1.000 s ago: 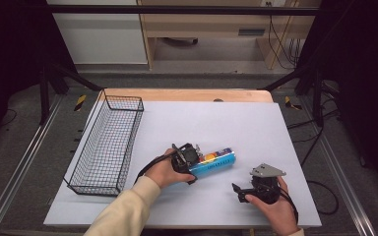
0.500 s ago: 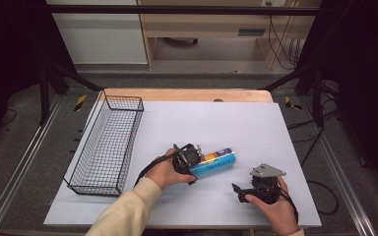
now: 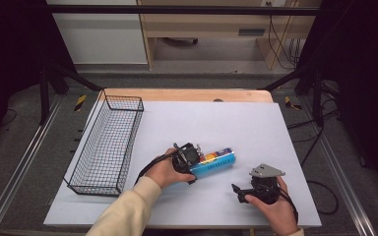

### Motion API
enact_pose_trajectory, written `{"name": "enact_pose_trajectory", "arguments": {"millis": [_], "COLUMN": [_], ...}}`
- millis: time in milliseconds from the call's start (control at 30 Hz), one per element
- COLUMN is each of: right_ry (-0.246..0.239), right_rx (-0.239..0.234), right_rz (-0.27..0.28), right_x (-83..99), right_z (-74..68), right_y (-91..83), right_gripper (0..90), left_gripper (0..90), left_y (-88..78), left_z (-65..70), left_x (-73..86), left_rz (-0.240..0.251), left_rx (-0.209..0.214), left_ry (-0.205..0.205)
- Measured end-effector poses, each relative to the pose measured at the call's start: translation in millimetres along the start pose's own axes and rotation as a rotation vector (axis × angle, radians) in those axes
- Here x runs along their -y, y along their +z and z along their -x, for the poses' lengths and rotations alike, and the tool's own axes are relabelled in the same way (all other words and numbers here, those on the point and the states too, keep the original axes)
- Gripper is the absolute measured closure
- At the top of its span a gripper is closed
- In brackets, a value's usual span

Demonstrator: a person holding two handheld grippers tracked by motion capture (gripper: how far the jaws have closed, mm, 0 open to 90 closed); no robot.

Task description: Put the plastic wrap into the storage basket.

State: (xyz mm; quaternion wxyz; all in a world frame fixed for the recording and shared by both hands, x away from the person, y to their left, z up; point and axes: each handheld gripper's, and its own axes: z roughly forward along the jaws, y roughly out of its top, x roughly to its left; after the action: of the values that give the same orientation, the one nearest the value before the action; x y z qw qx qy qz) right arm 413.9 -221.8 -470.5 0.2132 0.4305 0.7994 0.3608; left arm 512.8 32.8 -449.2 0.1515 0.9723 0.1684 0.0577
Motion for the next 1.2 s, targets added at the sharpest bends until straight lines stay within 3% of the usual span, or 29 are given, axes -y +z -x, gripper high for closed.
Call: {"name": "enact_pose_trajectory", "arguments": {"millis": [367, 533, 933, 1200], "right_ry": [0.002, 0.003, -0.003, 0.002], "right_rx": [-0.002, -0.001, -0.002, 0.0], "right_rz": [0.002, 0.003, 0.0, -0.005], "right_x": [0.2, 0.4, 0.3, 0.6], "right_z": [0.3, 0.9, 0.6, 0.5], "right_y": [-0.3, -0.2, 0.5, 0.7], "right_gripper": [6.8, 6.9, 6.9, 6.9], "left_gripper": [31.5, 31.7, 31.8, 31.8], "left_y": [-0.5, -1.8, -22.8, -35.6], "left_z": [3.0, 2.5, -1.1, 1.9], "left_x": [-2.6, -1.2, 6.6, 8.3], "left_rz": [-0.024, -0.01, 0.019, 0.035], "left_rx": [-0.02, -0.03, -0.058, -0.078], "left_ry": [0.015, -0.009, -0.04, -0.029]}}
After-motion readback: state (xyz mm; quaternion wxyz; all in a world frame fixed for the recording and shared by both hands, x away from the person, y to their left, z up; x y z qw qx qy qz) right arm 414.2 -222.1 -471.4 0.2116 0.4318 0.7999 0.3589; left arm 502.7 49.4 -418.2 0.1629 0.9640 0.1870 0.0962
